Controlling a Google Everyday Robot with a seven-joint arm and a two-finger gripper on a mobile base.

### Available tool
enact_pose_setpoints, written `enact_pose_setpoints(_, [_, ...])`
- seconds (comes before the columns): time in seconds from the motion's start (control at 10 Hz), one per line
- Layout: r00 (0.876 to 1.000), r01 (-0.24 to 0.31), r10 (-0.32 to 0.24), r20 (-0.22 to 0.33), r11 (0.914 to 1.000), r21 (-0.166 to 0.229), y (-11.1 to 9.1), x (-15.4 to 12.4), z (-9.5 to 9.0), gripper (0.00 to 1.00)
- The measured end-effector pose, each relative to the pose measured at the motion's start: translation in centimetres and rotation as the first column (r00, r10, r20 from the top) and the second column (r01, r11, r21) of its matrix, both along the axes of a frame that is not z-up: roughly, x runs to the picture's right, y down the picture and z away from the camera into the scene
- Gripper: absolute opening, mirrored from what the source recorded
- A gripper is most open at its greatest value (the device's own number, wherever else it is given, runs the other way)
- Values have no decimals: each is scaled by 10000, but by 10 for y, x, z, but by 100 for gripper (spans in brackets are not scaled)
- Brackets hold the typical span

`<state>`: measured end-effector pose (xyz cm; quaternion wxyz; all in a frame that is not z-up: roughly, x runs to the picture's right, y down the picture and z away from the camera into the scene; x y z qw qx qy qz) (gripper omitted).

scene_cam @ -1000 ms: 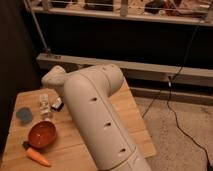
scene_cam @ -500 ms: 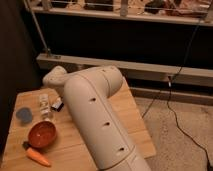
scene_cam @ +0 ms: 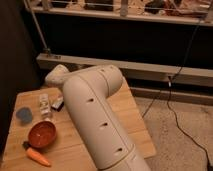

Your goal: Wipe the white sponge on the table

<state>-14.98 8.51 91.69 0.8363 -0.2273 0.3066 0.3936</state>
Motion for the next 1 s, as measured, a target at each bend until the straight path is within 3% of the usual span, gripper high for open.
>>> enact_pose_setpoints(0.6, [9974,-658,658,-303,9978,15,13,20,13,0])
enact_pose_setpoints(1.0, [9965,-661,665,-512,9978,100,8,32,10,0])
